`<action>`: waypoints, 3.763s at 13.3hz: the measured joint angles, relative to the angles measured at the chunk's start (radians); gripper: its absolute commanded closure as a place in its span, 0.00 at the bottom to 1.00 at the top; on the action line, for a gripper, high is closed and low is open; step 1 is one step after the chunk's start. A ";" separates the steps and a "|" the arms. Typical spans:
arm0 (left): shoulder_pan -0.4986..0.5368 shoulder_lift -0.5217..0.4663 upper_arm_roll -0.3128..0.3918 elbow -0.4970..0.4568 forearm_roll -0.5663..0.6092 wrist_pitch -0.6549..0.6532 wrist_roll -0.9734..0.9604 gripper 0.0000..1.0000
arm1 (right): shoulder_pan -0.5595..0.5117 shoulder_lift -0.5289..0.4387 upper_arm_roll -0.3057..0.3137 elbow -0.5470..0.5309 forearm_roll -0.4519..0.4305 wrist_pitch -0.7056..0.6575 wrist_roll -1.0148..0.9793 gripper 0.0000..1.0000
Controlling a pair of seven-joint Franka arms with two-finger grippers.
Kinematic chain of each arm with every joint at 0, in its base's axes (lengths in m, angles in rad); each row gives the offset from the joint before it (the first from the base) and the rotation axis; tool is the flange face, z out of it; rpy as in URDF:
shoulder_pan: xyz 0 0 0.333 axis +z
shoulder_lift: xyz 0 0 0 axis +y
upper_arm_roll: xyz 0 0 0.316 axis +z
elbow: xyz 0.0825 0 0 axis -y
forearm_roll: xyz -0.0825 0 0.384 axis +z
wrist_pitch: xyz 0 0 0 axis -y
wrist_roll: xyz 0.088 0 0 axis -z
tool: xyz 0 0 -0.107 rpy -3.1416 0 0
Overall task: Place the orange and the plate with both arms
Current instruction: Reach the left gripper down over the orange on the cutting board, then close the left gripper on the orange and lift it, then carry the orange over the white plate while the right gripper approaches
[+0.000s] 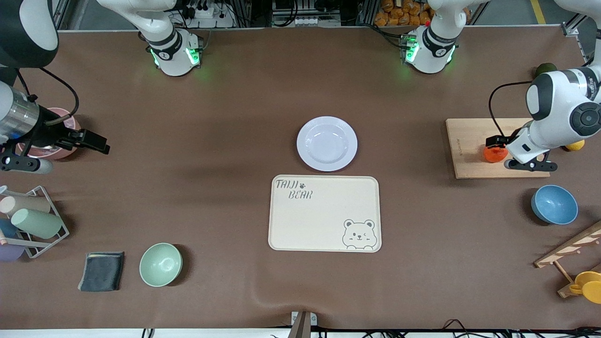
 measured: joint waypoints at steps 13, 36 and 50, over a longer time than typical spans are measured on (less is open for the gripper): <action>0.067 0.096 0.001 -0.076 0.117 0.185 0.054 0.00 | 0.005 0.003 0.003 -0.095 0.238 -0.001 0.001 0.00; 0.090 0.020 -0.119 0.044 0.091 0.070 0.048 0.80 | 0.028 -0.016 0.014 -0.518 0.851 0.322 -0.198 0.00; 0.077 -0.002 -0.682 0.222 -0.058 -0.277 -0.599 0.80 | 0.242 0.052 0.016 -0.708 1.296 0.690 -0.549 0.00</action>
